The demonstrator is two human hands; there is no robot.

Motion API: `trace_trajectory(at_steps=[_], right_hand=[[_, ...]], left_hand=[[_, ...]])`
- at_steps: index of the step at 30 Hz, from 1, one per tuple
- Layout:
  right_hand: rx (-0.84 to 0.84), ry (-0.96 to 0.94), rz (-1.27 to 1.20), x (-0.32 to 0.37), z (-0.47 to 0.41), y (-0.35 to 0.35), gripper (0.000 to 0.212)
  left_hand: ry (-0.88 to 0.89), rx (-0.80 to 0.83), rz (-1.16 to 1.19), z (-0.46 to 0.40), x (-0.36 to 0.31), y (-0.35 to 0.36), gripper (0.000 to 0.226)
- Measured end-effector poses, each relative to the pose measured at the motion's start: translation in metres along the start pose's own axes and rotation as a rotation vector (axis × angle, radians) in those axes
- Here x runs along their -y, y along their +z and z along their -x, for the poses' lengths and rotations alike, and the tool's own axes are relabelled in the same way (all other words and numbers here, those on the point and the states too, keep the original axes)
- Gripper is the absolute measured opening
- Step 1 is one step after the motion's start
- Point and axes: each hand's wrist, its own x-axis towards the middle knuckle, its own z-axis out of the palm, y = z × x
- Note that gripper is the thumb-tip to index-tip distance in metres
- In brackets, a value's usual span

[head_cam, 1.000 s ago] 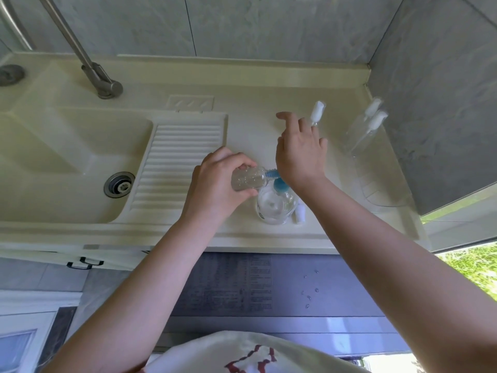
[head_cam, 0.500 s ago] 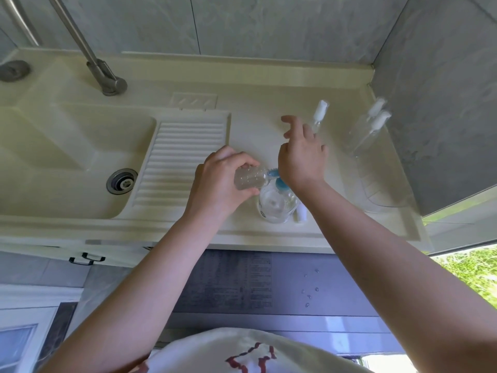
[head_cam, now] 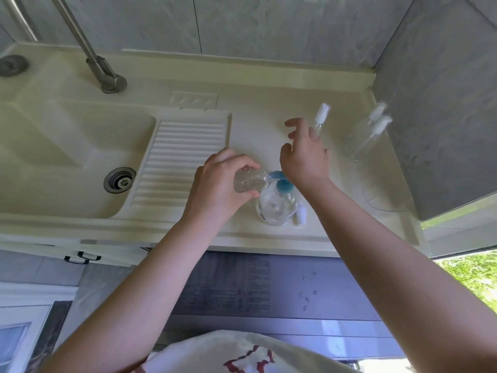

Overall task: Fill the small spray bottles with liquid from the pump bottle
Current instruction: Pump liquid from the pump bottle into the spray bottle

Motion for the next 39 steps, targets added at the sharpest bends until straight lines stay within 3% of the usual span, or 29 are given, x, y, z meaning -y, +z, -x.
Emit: trace_trajectory(at_steps=[7,12,19,31,39], right_hand=[[0.020,-0.001,0.002,0.003,0.004,0.009,0.043],[0.067,0.065,-0.134,0.002,-0.011,-0.007,0.047],[0.084,0.023,-0.003,-0.007,0.002,0.011,0.039],[-0.205,-0.140,0.211,0.001,0.005,0.003,0.047],[-0.157,-0.108,0.168,0.002,0.006,0.004,0.048]], left_hand=[[-0.002,0.008,-0.017,-0.001,0.003,0.000,0.050],[0.002,0.004,-0.014,0.000,0.002,-0.003,0.050],[0.013,0.012,-0.035,-0.001,0.001,-0.002,0.049],[0.014,0.011,-0.016,0.000,0.002,-0.002,0.050],[0.009,0.000,-0.009,0.001,0.002,-0.002,0.051]])
